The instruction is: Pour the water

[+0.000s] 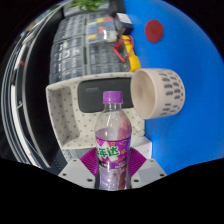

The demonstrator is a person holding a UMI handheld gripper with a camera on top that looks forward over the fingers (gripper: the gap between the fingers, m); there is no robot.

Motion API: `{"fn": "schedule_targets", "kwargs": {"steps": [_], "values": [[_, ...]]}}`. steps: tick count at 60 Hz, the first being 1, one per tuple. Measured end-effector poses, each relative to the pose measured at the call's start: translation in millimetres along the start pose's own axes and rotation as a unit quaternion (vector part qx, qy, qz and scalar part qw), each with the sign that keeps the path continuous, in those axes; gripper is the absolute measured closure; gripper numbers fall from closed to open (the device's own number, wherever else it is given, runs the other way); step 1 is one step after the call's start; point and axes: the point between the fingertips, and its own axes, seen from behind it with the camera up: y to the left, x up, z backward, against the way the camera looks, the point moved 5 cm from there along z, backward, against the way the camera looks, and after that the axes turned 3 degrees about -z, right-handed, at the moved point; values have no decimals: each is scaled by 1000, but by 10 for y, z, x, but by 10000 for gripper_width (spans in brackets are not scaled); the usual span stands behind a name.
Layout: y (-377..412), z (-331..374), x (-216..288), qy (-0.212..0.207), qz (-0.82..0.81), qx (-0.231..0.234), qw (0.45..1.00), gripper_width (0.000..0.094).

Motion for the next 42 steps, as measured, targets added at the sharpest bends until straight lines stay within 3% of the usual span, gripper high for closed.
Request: {"fn": "schedule_targets", "kwargs": {"steps": [11,21,33,39,42], "values": [[-90,-166,-8,10,-121,-1,993,581],[-114,-168,-35,19,-94,-12,995,580],[314,-16,124,33,136,-11,990,580],[706,128,461,5,320,5,947,577],[939,194,608,-4,409,-9,912,578]]}}
